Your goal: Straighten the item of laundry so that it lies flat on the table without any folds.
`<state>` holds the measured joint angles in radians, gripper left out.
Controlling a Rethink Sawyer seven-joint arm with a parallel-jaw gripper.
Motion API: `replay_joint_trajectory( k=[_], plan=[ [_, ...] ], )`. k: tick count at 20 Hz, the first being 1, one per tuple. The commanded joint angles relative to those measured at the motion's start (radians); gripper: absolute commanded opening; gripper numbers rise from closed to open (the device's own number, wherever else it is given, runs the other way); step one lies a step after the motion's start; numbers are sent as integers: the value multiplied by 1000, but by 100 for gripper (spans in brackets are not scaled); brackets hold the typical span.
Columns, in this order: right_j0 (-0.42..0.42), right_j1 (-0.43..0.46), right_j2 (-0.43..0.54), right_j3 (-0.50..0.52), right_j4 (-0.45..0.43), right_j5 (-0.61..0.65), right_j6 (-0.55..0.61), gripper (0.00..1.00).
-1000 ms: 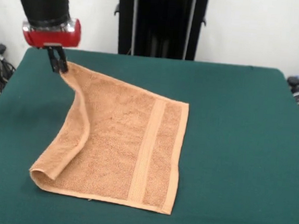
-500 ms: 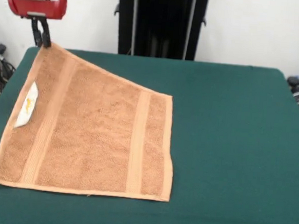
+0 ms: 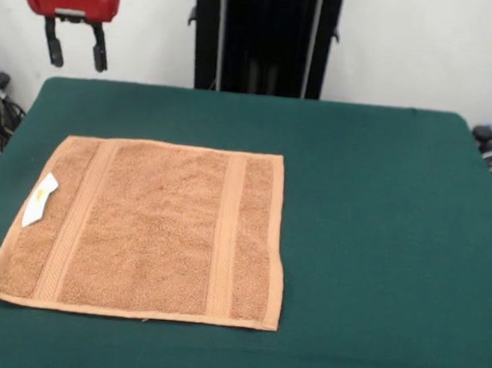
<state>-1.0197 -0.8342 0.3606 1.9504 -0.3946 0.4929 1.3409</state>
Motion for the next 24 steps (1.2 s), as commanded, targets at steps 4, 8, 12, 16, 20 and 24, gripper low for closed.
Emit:
replay_joint_trajectory(
  k=[4,8,12,16,20,24],
  plan=[
    [-7,-10,62,130,-28,-143,79,100],
    [64,-166,83,222,26,-91,99,100],
    [102,-275,81,283,83,-54,111,100],
    [128,-324,59,290,113,-27,102,100],
    [137,-359,62,290,145,-20,77,100],
    [139,-360,63,293,161,-29,66,100]
  ],
)
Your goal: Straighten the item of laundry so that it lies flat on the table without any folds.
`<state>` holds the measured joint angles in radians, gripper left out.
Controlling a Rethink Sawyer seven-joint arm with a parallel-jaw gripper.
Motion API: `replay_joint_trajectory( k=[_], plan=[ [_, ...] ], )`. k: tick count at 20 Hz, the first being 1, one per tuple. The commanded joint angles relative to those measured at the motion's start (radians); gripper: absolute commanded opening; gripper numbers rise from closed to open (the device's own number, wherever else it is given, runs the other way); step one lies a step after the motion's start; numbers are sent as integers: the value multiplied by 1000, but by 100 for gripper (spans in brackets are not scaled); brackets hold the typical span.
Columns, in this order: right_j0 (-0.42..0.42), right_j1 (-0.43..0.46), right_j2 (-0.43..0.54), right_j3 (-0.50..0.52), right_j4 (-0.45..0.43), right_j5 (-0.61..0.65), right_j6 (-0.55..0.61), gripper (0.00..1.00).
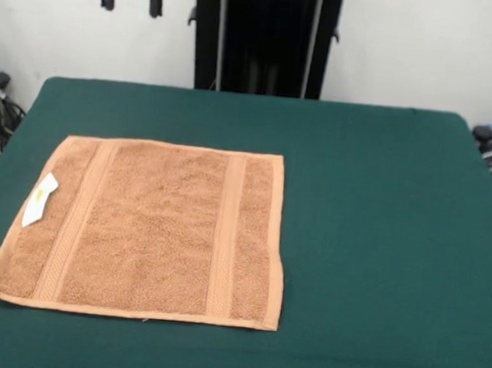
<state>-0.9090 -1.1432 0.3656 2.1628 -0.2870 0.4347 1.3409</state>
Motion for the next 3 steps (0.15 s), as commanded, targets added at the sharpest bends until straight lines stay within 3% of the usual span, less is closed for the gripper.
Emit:
replay_joint_trajectory(
  k=[1,3],
  plan=[
    [32,-48,56,76,53,31,65,100],
    [38,-33,53,64,47,32,64,100]
  ],
)
